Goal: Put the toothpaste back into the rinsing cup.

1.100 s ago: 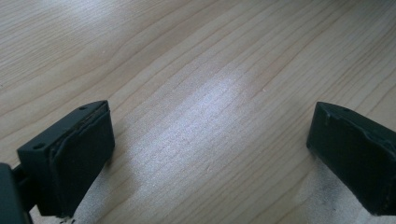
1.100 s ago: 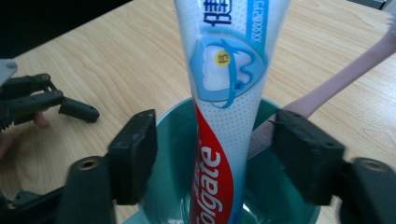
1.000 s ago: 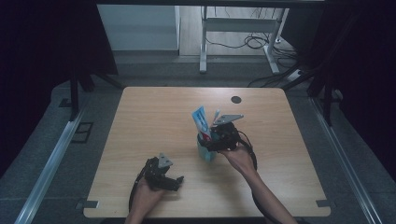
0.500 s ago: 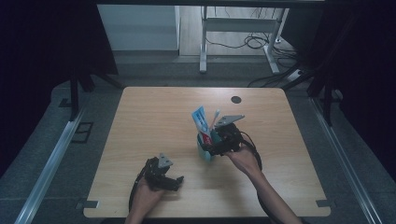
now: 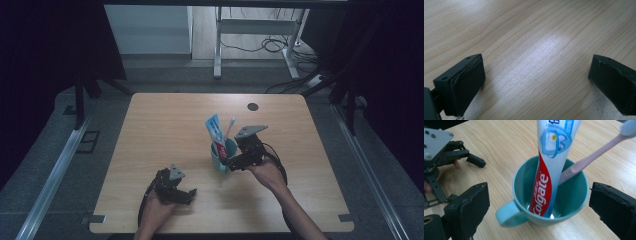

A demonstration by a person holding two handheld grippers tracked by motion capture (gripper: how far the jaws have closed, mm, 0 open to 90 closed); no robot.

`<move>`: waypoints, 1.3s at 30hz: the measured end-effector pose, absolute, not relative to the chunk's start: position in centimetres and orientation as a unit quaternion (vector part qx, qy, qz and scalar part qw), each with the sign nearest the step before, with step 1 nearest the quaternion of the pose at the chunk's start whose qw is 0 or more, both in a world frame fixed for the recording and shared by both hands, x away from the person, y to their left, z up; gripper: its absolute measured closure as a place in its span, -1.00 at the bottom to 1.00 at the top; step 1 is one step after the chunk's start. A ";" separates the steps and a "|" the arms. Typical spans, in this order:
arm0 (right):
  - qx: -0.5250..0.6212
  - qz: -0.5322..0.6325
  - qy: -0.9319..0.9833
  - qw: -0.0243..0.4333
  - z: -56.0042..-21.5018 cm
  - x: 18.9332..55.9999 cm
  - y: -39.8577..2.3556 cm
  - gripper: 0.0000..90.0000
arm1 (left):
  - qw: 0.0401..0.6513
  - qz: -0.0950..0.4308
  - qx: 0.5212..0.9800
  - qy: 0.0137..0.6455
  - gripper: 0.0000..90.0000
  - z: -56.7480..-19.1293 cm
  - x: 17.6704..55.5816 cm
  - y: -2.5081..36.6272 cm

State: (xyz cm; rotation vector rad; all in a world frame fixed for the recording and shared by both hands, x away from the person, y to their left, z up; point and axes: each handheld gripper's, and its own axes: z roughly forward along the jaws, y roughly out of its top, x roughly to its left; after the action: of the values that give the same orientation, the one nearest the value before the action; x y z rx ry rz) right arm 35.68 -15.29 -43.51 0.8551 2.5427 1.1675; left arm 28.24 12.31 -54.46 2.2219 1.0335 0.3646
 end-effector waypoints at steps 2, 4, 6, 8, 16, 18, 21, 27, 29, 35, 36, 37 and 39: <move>0.291 0.394 0.865 0.112 -43.5 35.5 -15.6 -0.94 | 0.326 0.139 0.848 0.394 -0.98 -54.5 28.2 12.3; 0.291 0.391 0.866 0.115 -43.4 35.3 -16.0 -0.94 | 0.326 0.139 0.848 0.394 -0.98 -54.5 28.2 12.3; 0.292 0.389 0.866 0.120 -43.4 35.1 -16.4 -0.94 | 0.326 0.139 0.848 0.394 -0.98 -54.5 28.2 12.3; 0.295 0.388 0.865 0.118 -43.4 35.0 -16.9 -0.94 | 0.326 0.139 0.848 0.394 -0.98 -54.5 28.2 12.3; 0.304 0.384 0.863 0.128 -43.5 34.3 -18.9 -0.94 | 0.326 0.139 0.848 0.394 -0.98 -54.5 28.2 12.3; 0.307 0.383 0.861 0.133 -43.6 34.1 -19.3 -0.94 | 0.326 0.139 0.848 0.394 -0.98 -54.4 28.2 12.3; 0.309 0.382 0.860 0.135 -43.6 33.9 -19.9 -0.94 | 0.326 0.139 0.848 0.394 -0.98 -54.4 28.2 12.3; 0.318 0.379 0.857 0.145 -44.1 33.1 -21.5 -0.94 | 0.326 0.139 0.848 0.394 -0.98 -54.5 28.2 12.3; 0.322 0.376 0.856 0.148 -44.4 32.9 -22.1 -0.93 | 0.328 0.140 0.846 0.396 -0.98 -54.5 28.2 12.3; 0.337 0.376 0.850 0.151 -45.6 32.2 -23.8 -0.93 | 0.328 0.139 0.847 0.395 -0.98 -54.5 28.2 12.3; 0.340 0.376 0.848 0.151 -45.8 32.1 -24.0 -0.93 | 0.328 0.139 0.846 0.396 -0.98 -54.5 28.2 12.3; 0.340 0.376 0.848 0.151 -45.8 32.1 -24.0 -0.93 | 0.328 0.139 0.846 0.396 -0.98 -54.5 28.2 12.3; 0.350 0.374 0.845 0.153 -46.6 31.9 -24.9 -0.93 | 0.328 0.139 0.846 0.396 -0.98 -54.5 28.2 12.3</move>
State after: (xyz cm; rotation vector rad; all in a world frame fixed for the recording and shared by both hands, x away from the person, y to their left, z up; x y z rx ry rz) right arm 31.88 -24.91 -46.57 1.0043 2.4241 1.0739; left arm 28.21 12.28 -54.49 2.2162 1.0368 0.3629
